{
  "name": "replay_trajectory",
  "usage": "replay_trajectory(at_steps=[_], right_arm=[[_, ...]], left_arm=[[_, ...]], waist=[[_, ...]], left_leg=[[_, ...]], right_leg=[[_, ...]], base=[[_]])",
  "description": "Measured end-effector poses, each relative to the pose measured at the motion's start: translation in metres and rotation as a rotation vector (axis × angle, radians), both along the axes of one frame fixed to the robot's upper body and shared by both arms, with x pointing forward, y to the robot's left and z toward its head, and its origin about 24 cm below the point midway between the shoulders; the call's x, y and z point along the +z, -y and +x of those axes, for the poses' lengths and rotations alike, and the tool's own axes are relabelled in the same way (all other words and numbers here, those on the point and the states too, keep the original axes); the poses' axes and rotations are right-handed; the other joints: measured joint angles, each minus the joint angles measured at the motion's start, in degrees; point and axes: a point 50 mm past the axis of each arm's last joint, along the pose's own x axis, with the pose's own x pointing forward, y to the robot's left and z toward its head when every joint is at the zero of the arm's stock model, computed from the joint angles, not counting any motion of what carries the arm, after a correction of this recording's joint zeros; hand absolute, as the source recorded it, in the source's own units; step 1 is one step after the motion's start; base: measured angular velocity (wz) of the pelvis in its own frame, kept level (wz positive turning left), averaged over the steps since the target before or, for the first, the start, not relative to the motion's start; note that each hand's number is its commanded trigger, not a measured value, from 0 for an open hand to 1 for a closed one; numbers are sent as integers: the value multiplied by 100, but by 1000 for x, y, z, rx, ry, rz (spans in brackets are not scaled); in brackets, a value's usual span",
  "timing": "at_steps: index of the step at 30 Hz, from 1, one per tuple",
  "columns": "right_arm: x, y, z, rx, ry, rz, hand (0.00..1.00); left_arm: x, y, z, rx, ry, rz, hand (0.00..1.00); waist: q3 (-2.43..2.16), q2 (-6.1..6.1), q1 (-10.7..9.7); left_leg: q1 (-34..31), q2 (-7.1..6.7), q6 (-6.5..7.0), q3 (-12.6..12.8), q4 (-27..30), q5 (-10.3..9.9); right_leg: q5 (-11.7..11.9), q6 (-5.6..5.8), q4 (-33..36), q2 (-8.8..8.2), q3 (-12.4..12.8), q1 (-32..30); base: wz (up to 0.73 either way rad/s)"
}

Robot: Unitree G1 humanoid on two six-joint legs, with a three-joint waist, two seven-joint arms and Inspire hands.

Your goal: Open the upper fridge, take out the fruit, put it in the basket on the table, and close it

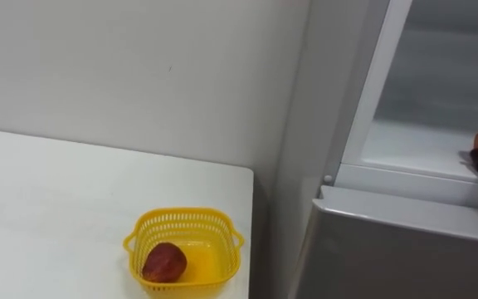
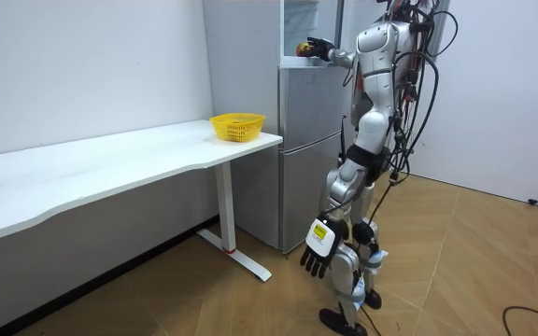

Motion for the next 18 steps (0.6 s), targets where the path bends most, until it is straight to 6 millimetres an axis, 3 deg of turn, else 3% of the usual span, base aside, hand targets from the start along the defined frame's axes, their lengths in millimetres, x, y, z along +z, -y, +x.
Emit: replay_trajectory(at_steps=[6,12,18], right_arm=[[1,2,0,24,-4,8,0],[1,1,0,37,-12,6,0],[0,2,0,54,-24,5,0]], left_arm=[[0,-1,0,0,5,13,0],[0,-1,2,-3,9,24,0],[0,0,1,-11,5,18,0]], waist=[[-2,6,-3],[-56,25,4],[-44,38,13]], left_leg=[[-11,-2,-1,1,-2,-2],[0,-2,0,3,-2,-1],[4,3,-2,-9,4,0]], right_leg=[[0,0,-9,3,6,-9],[0,0,4,3,-1,-4],[1,-1,5,0,-40,10]], base=[[0],[0],[0]])
